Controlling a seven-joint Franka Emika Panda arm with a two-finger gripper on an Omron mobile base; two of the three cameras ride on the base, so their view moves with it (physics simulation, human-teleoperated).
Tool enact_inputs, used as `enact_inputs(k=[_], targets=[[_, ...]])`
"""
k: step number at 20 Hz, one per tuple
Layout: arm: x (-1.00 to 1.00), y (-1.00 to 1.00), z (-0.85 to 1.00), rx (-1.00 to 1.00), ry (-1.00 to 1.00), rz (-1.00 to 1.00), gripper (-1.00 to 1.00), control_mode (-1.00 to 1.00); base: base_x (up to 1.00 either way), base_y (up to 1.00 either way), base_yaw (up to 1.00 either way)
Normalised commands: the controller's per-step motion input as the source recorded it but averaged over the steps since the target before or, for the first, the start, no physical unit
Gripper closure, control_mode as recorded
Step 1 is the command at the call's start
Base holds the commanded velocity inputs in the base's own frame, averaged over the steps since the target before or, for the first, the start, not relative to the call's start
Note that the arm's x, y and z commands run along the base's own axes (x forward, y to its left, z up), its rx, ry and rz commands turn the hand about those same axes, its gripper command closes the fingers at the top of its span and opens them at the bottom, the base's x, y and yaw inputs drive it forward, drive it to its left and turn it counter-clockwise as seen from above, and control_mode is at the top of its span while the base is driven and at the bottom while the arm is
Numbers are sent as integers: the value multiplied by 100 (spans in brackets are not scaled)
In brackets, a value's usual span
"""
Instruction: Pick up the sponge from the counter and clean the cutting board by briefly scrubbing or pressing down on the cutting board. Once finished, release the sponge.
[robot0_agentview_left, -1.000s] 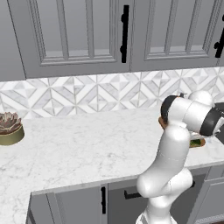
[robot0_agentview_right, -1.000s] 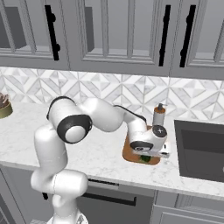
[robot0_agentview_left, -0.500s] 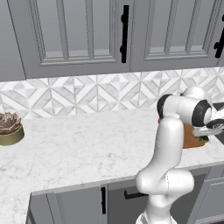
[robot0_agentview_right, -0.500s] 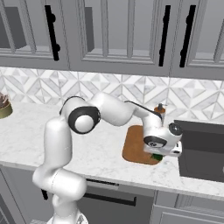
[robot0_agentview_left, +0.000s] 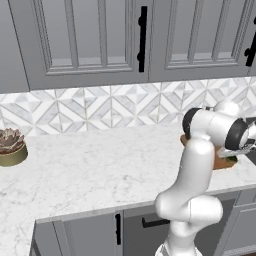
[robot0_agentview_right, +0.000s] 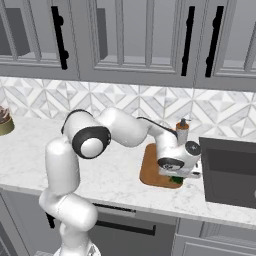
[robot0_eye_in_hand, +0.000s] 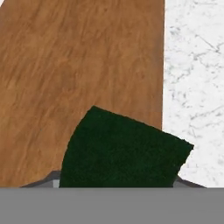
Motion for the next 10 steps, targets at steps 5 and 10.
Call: enact_inputs(k=[5,10], targets=[[-49,100,15,-8,-22,1,100,-100,0,0,0],[13,100,21,-1,-1,-2,100,-100,0,0,0]])
